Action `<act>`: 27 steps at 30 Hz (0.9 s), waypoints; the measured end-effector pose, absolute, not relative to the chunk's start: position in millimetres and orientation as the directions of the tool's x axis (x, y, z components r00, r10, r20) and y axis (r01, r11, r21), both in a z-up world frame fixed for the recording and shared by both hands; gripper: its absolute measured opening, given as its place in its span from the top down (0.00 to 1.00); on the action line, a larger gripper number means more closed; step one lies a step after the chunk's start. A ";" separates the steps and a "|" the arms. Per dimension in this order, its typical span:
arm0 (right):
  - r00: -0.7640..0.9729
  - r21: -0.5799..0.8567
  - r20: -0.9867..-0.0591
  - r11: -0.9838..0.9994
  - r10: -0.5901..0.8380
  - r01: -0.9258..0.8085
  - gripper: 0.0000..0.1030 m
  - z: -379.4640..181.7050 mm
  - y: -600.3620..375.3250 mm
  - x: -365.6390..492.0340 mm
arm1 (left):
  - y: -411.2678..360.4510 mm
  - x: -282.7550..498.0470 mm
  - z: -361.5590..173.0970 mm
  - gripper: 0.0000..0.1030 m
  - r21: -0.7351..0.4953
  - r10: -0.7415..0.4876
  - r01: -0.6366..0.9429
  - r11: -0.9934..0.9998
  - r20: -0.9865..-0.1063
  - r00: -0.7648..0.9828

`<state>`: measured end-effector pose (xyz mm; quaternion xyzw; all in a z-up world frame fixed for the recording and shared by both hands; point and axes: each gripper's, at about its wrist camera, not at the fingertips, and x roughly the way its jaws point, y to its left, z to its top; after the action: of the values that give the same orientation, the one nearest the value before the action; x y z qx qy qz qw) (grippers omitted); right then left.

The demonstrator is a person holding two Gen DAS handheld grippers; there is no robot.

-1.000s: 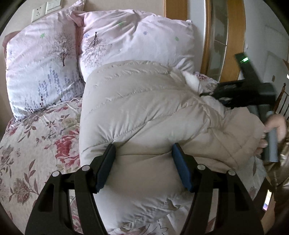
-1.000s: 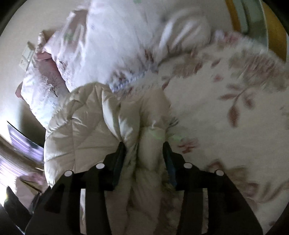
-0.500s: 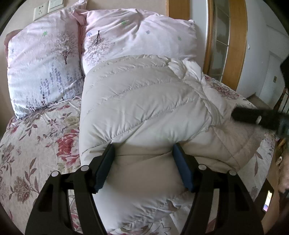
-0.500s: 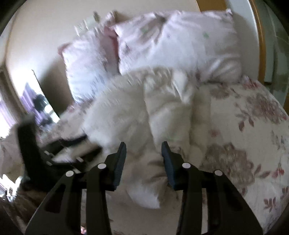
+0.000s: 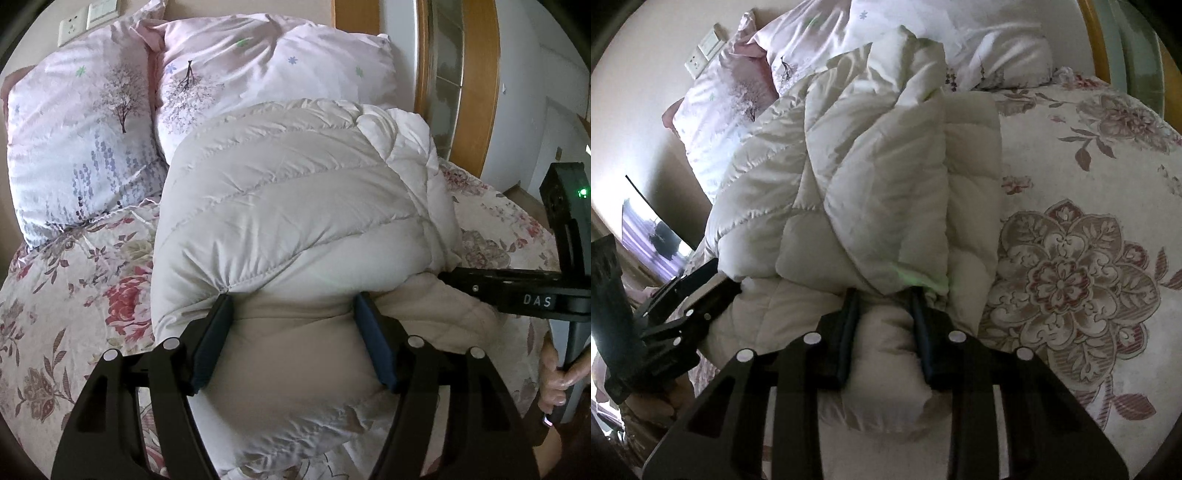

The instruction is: Fold large clothes

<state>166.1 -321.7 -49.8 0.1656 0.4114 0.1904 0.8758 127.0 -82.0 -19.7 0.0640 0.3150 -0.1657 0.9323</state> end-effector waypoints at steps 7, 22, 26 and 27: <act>0.584 0.496 -0.631 0.845 0.510 -0.202 0.72 -55.0 -331.0 165.0 | -71.6 114.0 -6.9 0.33 -0.029 -0.296 0.345 0.938 -0.583 0.756; 0.615 0.502 -0.603 0.841 0.508 -0.202 0.44 -22.2 -340.3 160.0 | -57.8 129.3 -15.8 0.29 0.000 -0.224 0.286 0.958 -0.622 0.750; 0.716 0.476 -0.553 0.867 0.427 -0.149 0.20 20.3 -355.9 171.2 | -58.0 129.4 -15.4 0.28 -0.001 -0.221 0.283 0.959 -0.624 0.750; 0.719 0.487 -0.546 0.861 0.430 -0.145 0.19 27.3 -357.5 178.3 | -57.9 129.7 -15.4 0.27 0.001 -0.221 0.283 0.959 -0.624 0.750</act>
<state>178.3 -357.5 27.3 0.2101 0.3396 0.1591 0.9029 129.7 -57.9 -15.4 0.0475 0.3270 -0.1347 0.9342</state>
